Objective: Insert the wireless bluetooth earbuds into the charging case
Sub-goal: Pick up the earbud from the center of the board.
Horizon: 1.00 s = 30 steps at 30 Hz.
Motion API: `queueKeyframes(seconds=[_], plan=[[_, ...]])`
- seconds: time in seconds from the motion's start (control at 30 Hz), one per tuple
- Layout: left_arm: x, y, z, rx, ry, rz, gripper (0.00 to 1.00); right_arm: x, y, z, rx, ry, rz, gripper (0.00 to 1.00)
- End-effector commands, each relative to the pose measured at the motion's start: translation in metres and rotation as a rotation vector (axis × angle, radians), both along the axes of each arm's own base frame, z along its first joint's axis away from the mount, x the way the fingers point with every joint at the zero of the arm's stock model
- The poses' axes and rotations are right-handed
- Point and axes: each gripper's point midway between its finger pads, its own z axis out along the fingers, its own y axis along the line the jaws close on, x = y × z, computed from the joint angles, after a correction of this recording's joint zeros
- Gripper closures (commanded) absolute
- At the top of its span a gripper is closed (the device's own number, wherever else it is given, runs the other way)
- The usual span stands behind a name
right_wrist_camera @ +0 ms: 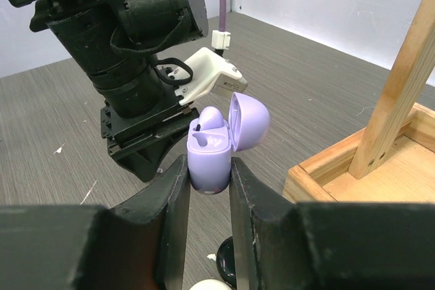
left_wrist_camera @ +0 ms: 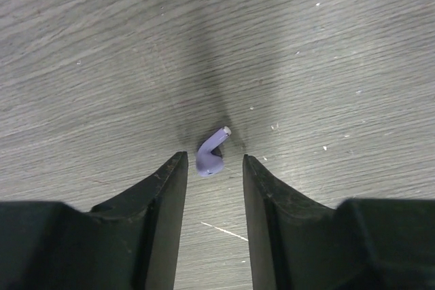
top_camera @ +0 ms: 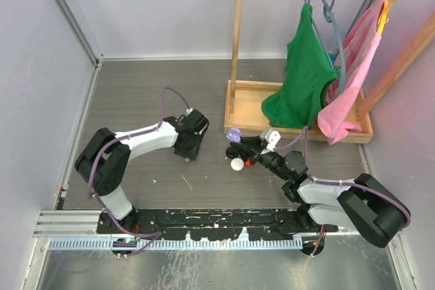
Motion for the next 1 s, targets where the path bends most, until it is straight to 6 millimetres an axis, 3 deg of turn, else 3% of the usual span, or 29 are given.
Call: queueKeyframes(seconds=[0.0, 0.4, 0.63, 0.77, 0.97], plan=[[0.004, 0.007, 0.012, -0.005, -0.054, 0.061, 0.59, 0.0, 0.0, 0.023, 0.046, -0.071, -0.005, 0.94], [0.006, 0.048, 0.006, 0.111, -0.081, 0.172, 0.56, -0.001, 0.0, 0.024, 0.05, -0.073, -0.003, 0.94], [0.027, 0.079, 0.009, 0.101, -0.125, 0.283, 0.51, 0.0, 0.0, 0.025, 0.05, -0.073, -0.002, 0.95], [0.034, 0.073, 0.016, 0.04, -0.126, 0.292, 0.51, 0.0, 0.0, 0.024, 0.048, -0.07, -0.004, 0.94], [0.025, 0.054, 0.03, -0.086, -0.094, 0.288, 0.51, 0.0, 0.0, 0.025, 0.05, -0.072, -0.002, 0.94]])
